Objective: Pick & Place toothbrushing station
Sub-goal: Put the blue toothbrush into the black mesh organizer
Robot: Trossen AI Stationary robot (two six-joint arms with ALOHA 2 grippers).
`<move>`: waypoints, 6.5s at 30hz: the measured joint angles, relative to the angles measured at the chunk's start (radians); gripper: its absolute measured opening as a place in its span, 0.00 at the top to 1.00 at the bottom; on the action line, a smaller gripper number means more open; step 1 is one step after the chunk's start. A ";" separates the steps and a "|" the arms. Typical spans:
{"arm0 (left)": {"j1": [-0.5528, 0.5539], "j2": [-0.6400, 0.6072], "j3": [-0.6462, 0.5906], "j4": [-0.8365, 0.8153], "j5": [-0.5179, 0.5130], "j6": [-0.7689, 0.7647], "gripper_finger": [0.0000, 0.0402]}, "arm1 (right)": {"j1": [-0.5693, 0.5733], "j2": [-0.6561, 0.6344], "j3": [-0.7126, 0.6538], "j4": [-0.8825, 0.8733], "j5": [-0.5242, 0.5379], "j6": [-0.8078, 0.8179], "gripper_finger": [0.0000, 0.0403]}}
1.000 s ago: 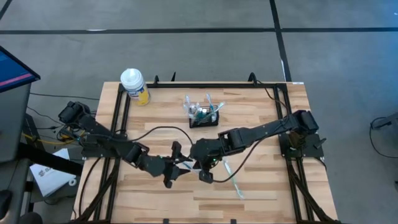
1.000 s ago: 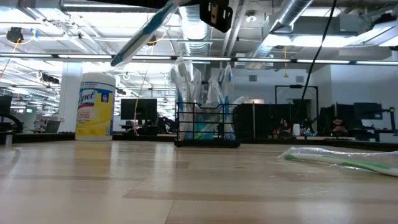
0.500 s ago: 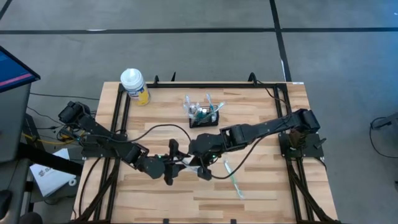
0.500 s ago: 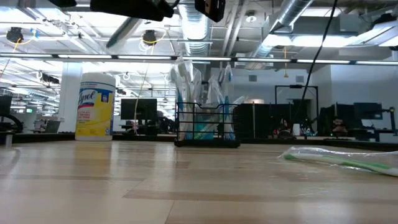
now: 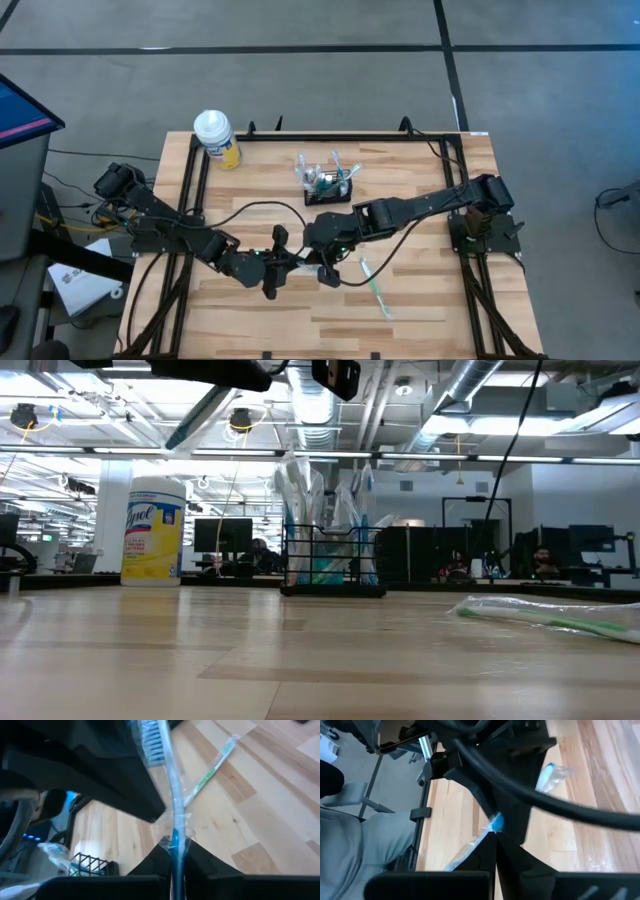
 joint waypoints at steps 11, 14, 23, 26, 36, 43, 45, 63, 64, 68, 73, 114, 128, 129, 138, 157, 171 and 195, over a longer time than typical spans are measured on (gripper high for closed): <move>0.000 0.000 0.000 -0.034 0.008 -0.033 0.98 | -0.005 -0.049 0.000 -0.015 0.002 -0.103 0.94; 0.000 0.000 0.000 -0.034 0.008 -0.038 0.98 | -0.003 -0.076 0.000 -0.036 0.003 -0.109 0.87; 0.000 0.000 0.000 -0.032 0.008 -0.088 0.98 | -0.001 -0.149 -0.001 -0.127 0.047 -0.228 0.81; 0.000 0.000 0.000 -0.027 0.008 -0.099 0.98 | 0.003 -0.173 -0.001 -0.168 0.095 -0.296 0.82; 0.003 0.000 0.000 0.016 0.008 -0.135 0.98 | -0.013 -0.193 -0.040 -0.220 0.114 -0.342 0.83; 0.004 -0.008 0.000 0.039 0.007 -0.135 0.98 | -0.011 -0.296 -0.237 -0.058 0.111 -0.323 0.83; 0.005 -0.014 0.000 0.042 -0.001 -0.135 0.98 | -0.012 -0.336 -0.305 0.010 0.111 -0.316 0.83; 0.055 -0.031 0.000 0.205 -0.004 -0.163 0.98 | -0.018 -0.441 -0.661 0.555 0.111 -0.374 0.83; 0.059 -0.031 0.000 0.216 -0.002 -0.163 0.98 | -0.018 -0.441 -0.662 0.567 0.111 -0.377 0.83; 0.072 -0.031 0.000 0.239 -0.001 -0.162 0.98 | -0.018 -0.440 -0.663 0.615 0.111 -0.402 0.83; 0.083 -0.031 0.000 0.293 -0.001 -0.162 0.98 | -0.010 -0.439 -0.663 0.675 0.111 -0.425 0.83; 0.126 -0.030 0.000 0.395 0.000 -0.133 0.97 | -0.036 -0.438 -0.663 0.882 0.058 -0.496 0.79; 0.175 -0.030 0.000 0.450 0.018 -0.126 0.97 | -0.032 -0.438 -0.663 0.948 0.077 -0.502 0.79; 0.179 -0.030 0.000 0.455 0.026 -0.127 0.97 | -0.032 -0.438 -0.663 0.949 0.092 -0.504 0.79; 0.187 -0.030 0.000 0.464 0.041 -0.125 0.97 | -0.032 -0.438 -0.662 0.950 0.118 -0.520 0.97; 0.170 -0.074 0.000 0.415 -0.034 -0.113 0.76 | -0.040 -0.442 -0.661 0.911 0.168 -0.506 1.00; 0.140 -0.090 0.000 0.319 -0.035 -0.165 0.73 | -0.111 -0.464 -0.662 0.828 0.190 -0.470 1.00; 0.142 -0.090 0.000 0.310 -0.034 -0.188 0.73 | -0.300 -0.656 -0.662 0.563 0.246 -0.451 1.00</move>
